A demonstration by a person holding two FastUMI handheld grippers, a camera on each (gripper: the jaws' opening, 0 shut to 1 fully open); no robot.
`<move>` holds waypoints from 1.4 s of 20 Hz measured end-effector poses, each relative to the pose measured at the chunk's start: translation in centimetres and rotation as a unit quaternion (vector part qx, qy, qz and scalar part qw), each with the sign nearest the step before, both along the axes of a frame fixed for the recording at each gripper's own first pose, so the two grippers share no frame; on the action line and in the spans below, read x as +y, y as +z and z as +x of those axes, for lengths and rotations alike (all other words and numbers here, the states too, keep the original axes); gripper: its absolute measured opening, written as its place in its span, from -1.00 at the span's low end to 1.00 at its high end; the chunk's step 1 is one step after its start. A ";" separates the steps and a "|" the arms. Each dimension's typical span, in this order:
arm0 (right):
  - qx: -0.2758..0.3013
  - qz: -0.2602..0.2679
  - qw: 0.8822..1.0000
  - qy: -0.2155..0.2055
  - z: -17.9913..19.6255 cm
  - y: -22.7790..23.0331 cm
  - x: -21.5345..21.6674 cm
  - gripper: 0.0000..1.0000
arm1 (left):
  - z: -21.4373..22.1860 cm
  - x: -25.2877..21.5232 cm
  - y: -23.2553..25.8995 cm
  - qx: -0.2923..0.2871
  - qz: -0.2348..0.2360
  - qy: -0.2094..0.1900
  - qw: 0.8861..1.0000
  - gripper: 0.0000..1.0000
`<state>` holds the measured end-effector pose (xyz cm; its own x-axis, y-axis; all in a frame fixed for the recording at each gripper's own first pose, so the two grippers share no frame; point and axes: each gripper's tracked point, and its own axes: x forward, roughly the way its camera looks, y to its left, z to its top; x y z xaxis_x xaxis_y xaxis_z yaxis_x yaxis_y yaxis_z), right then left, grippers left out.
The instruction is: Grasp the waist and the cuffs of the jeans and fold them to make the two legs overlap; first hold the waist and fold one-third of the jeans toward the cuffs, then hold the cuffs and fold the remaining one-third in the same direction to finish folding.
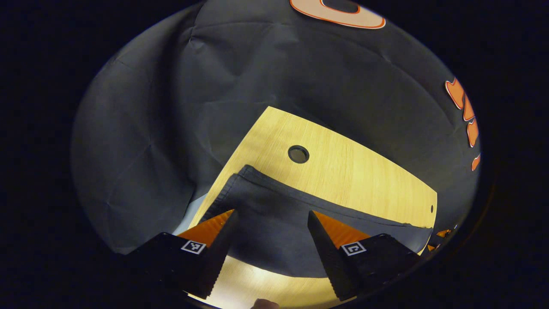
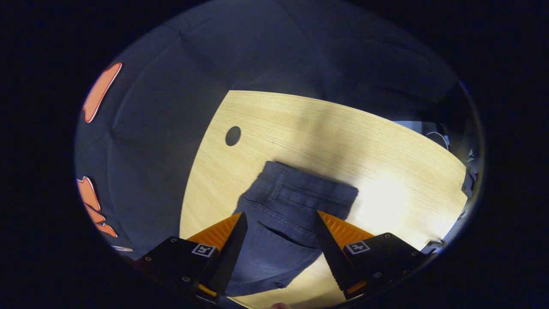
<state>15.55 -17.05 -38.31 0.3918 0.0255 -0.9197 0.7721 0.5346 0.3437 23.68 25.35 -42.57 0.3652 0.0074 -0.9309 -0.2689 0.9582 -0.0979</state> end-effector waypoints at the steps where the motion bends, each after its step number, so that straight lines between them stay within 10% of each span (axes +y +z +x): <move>1: 0.008 -0.003 1.000 0.000 -0.5 -0.5 -0.3 0.90 | -0.4 -0.5 0.3 -0.001 -0.002 -0.001 1.000 0.97; 14: 0.034 0.015 0.999 0.006 -2.8 -6.3 -0.8 0.92 | -10.4 -6.5 2.9 0.003 0.000 -0.029 1.000 0.97; 20: -0.005 0.053 0.999 -0.008 -2.3 -6.2 0.1 -0.51 | -15.4 -7.6 1.9 0.018 -0.028 -0.009 0.999 0.97; 28: -0.104 0.048 0.992 0.045 -1.0 -0.2 2.7 -0.52 | -16.5 -8.3 1.2 0.009 -0.048 -0.001 0.999 0.96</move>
<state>14.54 -14.35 -38.49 0.5654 0.1524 -0.8106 0.6300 0.5546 0.5436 7.15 17.02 -41.38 0.3485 -0.0834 -0.9336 -0.2696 0.9450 -0.1851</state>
